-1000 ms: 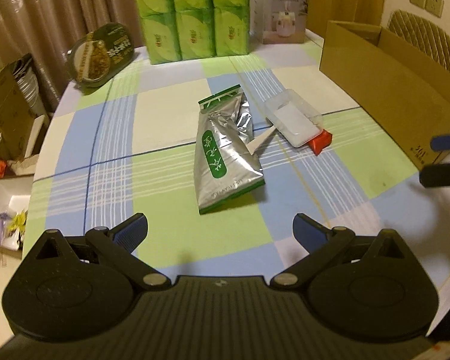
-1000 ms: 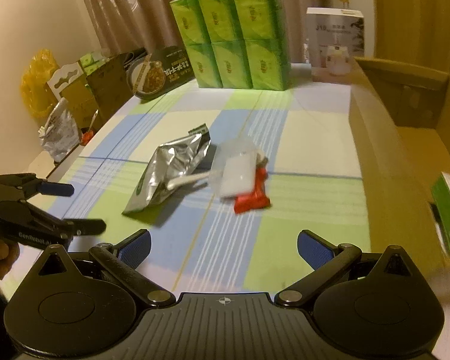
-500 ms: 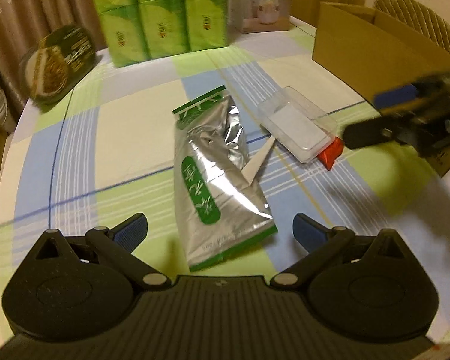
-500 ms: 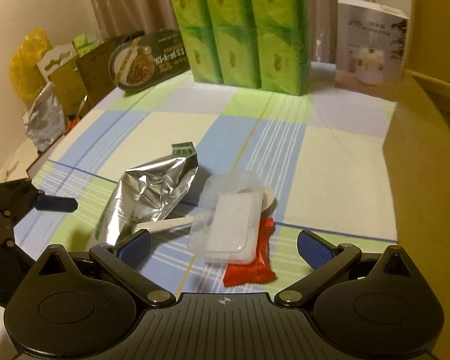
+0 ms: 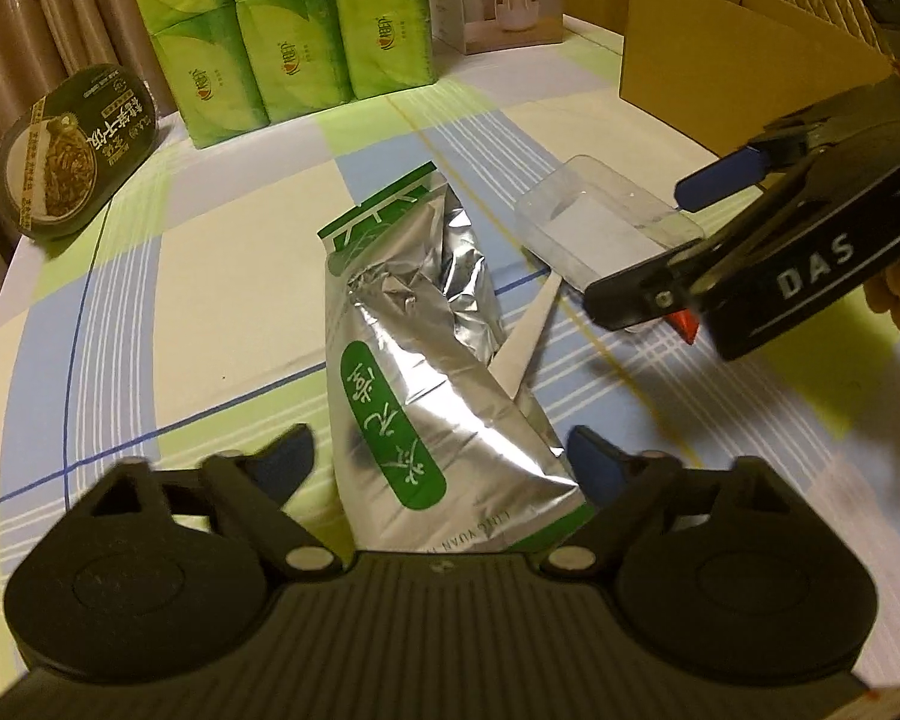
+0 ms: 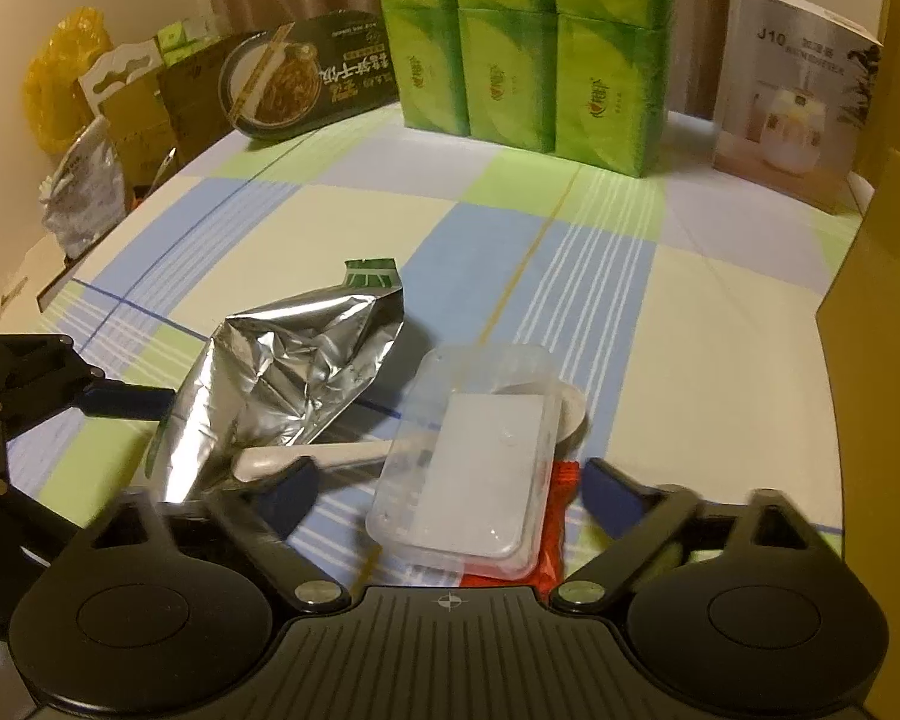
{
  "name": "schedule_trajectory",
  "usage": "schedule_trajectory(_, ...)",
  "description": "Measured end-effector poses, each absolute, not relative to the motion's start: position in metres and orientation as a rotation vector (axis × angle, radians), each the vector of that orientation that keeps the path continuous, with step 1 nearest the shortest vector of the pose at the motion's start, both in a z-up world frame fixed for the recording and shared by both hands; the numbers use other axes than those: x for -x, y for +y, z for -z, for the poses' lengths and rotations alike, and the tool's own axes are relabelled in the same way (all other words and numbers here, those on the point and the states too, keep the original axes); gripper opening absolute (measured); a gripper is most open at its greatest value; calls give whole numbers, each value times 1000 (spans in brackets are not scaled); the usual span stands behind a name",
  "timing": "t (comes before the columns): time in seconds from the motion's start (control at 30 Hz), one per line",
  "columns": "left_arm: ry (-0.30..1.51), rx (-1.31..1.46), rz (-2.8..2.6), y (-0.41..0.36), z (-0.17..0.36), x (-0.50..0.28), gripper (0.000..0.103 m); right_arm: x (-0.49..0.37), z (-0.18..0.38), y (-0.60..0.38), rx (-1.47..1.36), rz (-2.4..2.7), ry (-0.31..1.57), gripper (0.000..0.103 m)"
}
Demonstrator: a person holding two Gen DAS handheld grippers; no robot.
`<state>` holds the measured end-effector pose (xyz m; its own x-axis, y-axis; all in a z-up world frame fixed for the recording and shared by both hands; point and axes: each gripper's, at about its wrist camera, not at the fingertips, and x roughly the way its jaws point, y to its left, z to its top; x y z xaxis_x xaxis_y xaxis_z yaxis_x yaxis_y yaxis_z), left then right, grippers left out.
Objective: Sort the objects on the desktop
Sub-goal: 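Lower the right gripper onto the clear plastic tray while the left approaches the foil bag, then grasp the clear plastic tray with the right gripper while the left grasps the silver foil bag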
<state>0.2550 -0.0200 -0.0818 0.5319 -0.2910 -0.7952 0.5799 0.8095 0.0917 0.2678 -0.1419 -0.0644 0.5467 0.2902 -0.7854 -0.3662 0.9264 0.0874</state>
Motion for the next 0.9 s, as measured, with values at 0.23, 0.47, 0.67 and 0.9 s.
schedule_trajectory(0.23,882,-354,520,-19,77,-252,61,-258,63,-145,106,-386,922,58)
schedule_trajectory(0.47,884,-371,518,-19,65,-227,34,-212,52,-157,76,-405,955,58)
schedule_trajectory(0.67,909,-333,529,-20,57,-184,14,-164,45,-171,53,-401,975,56)
schedule_trajectory(0.9,896,-379,523,-22,45,-160,21,-142,43,-178,69,-390,970,57)
